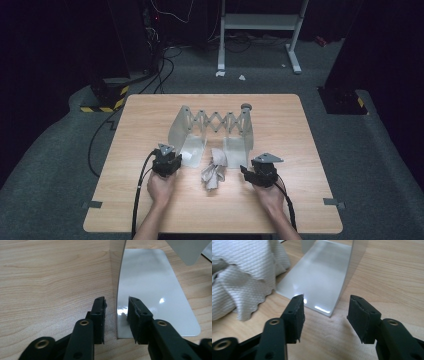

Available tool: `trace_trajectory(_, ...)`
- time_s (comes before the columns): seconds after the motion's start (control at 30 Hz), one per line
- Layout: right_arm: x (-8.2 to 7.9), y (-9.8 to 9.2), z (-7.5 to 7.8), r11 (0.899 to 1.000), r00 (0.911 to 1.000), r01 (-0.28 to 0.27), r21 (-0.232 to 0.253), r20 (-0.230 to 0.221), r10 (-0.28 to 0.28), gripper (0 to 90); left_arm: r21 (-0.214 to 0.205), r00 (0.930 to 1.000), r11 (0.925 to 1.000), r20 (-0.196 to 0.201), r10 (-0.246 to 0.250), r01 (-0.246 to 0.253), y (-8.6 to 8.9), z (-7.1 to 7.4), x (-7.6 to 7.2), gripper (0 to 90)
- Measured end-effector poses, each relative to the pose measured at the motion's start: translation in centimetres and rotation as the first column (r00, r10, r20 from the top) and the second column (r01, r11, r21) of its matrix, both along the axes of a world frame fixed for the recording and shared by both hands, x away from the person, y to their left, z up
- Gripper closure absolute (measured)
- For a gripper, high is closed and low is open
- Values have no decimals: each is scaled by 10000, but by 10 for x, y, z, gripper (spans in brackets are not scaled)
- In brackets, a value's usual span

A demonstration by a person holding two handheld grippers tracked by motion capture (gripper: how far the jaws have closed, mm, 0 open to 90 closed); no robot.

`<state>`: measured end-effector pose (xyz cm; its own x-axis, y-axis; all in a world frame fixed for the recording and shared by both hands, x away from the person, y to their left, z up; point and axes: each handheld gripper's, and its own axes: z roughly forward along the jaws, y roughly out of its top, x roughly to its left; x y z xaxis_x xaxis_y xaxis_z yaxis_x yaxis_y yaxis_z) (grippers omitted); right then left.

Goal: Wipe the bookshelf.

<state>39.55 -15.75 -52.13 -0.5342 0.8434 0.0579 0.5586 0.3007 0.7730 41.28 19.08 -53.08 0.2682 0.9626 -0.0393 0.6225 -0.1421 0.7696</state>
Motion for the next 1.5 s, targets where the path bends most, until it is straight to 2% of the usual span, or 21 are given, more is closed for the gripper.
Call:
trace_trajectory(0.1,-9,2,6,9995,9994,-316,41,121,316,460,110,10000,9999,-8,62,-62,-1,0,0,591)
trace_trajectory(0.27,-17,7,13,9968,9967,-785,115,208,783,457,134,10000,9999,1,28,-28,-1,0,0,569)
trace_trajectory(0.33,-20,11,17,9945,9947,-999,324,263,991,448,172,10000,9998,-10,48,-48,-1,0,0,526)
trace_trajectory(0.5,-20,19,24,9903,9913,-1277,545,377,1258,434,186,10000,9998,-18,61,-61,-1,0,0,517)
trace_trajectory(0.67,-18,28,28,9858,9873,-1576,582,295,1561,422,216,9998,9996,-36,189,-188,-1,0,0,485)
trace_trajectory(0.93,-15,38,35,9805,9824,-1843,682,439,1816,381,227,9998,9995,-37,212,-211,-2,0,0,468)
trace_trajectory(1.17,-10,57,42,9657,9669,-2529,588,509,2501,330,224,9998,9995,-43,206,-205,-2,0,0,465)
trace_trajectory(1.27,-9,67,42,9587,9591,-2811,439,479,2790,314,235,9998,9995,-44,202,-201,-1,0,0,464)
trace_trajectory(1.5,3,84,25,9607,9607,-2776,63,-39,2776,285,238,9998,9995,-48,198,-197,-1,0,0,464)
